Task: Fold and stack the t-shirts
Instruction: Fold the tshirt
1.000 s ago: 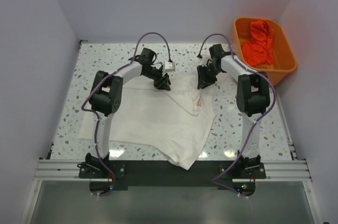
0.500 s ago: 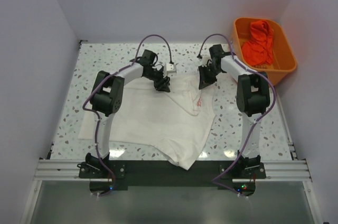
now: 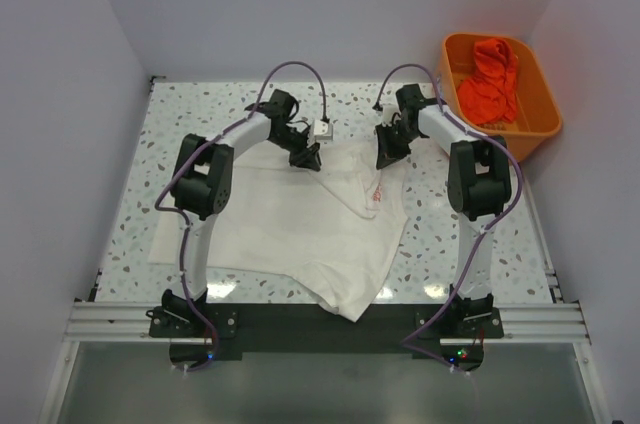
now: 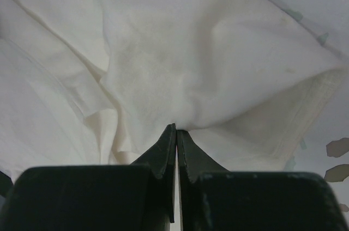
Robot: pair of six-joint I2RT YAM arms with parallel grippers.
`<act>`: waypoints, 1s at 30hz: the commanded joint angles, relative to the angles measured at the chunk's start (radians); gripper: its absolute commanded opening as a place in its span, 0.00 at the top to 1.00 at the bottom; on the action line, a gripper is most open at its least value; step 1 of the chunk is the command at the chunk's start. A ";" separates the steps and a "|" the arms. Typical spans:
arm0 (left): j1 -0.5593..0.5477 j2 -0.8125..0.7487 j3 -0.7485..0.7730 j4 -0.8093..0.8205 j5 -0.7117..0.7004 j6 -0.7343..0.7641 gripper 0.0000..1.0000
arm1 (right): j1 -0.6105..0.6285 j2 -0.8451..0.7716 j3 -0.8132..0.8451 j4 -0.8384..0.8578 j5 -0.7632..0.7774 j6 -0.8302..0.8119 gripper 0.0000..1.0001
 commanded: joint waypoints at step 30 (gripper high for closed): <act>-0.209 0.112 0.153 0.121 0.022 -0.089 0.62 | -0.009 -0.010 0.014 -0.017 -0.048 -0.013 1.00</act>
